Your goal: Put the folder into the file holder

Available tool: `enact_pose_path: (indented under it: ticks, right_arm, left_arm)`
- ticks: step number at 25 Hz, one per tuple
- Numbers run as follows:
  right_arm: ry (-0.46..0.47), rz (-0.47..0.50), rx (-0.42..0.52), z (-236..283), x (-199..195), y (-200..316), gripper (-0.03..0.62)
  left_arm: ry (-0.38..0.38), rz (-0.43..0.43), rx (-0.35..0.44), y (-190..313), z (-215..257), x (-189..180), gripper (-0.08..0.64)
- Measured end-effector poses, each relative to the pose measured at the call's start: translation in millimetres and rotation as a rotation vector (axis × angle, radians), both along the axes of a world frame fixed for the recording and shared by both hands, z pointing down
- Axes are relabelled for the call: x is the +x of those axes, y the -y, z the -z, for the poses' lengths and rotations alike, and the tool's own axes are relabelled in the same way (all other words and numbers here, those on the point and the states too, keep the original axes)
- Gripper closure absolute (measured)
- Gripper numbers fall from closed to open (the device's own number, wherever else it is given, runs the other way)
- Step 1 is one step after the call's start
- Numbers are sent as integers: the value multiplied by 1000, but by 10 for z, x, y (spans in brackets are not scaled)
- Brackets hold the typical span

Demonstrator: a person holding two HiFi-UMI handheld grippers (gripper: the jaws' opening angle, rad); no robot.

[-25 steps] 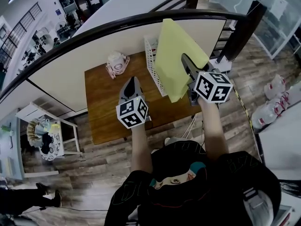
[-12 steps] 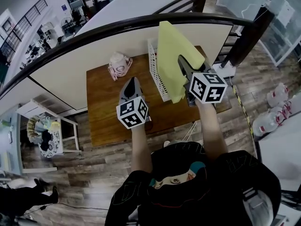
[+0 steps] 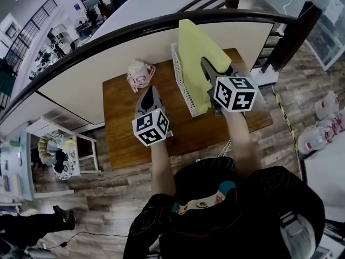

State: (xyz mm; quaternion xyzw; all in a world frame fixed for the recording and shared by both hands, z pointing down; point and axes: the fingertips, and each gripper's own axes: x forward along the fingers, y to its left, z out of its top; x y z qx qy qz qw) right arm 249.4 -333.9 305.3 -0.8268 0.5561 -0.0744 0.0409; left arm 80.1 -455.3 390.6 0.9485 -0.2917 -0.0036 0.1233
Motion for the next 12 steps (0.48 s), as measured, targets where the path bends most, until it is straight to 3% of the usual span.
enact_pose_path:
  ticks: [12]
  right_arm:
    - [4, 2, 11, -106, 255, 365, 426]
  left_arm:
    - [34, 3, 42, 268, 69, 242, 560]
